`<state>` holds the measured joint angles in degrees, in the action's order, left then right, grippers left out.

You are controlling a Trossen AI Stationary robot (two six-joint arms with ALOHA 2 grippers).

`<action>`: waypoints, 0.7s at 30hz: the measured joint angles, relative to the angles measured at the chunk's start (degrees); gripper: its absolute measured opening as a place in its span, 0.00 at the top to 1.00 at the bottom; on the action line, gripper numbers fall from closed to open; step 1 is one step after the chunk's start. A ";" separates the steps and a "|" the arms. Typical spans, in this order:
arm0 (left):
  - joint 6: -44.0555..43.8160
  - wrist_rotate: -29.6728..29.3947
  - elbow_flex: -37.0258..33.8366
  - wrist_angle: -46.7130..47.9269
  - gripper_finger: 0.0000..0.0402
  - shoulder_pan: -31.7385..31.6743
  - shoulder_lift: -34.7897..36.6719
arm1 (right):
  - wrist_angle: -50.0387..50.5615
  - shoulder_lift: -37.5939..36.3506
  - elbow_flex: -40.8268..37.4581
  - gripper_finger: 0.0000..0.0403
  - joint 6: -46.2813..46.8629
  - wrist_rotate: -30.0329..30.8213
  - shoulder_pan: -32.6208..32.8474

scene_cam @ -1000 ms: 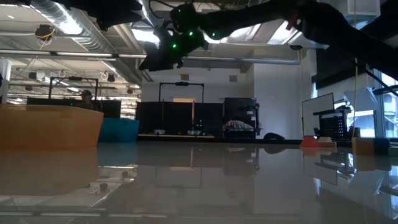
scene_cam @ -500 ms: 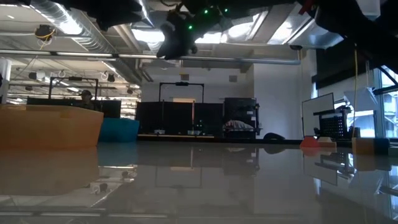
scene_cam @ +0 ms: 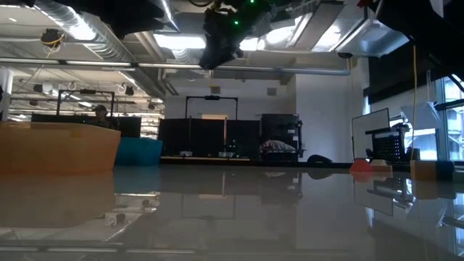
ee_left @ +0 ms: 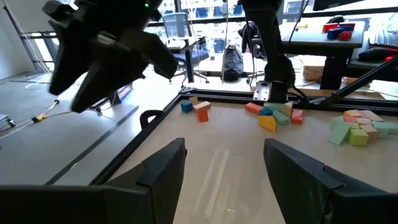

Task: Sort blocks by size
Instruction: Put the blue cube block into the blue bin

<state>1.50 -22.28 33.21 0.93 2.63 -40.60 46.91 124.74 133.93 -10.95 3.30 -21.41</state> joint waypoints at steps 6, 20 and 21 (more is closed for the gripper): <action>-0.22 -0.02 -0.02 0.03 0.49 -0.02 -0.02 | 4.66 -1.12 -0.07 0.43 -0.22 0.18 0.00; -0.32 -0.02 -0.02 1.06 0.49 0.00 -0.04 | -1.09 -15.88 -21.01 0.43 0.94 1.75 0.00; -0.23 -0.01 -0.01 1.07 0.49 0.00 -0.04 | -2.60 -17.97 -24.30 0.43 1.49 1.79 0.00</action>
<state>1.26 -22.29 33.20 2.00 2.63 -40.64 44.31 106.77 109.62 -9.46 5.09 -21.41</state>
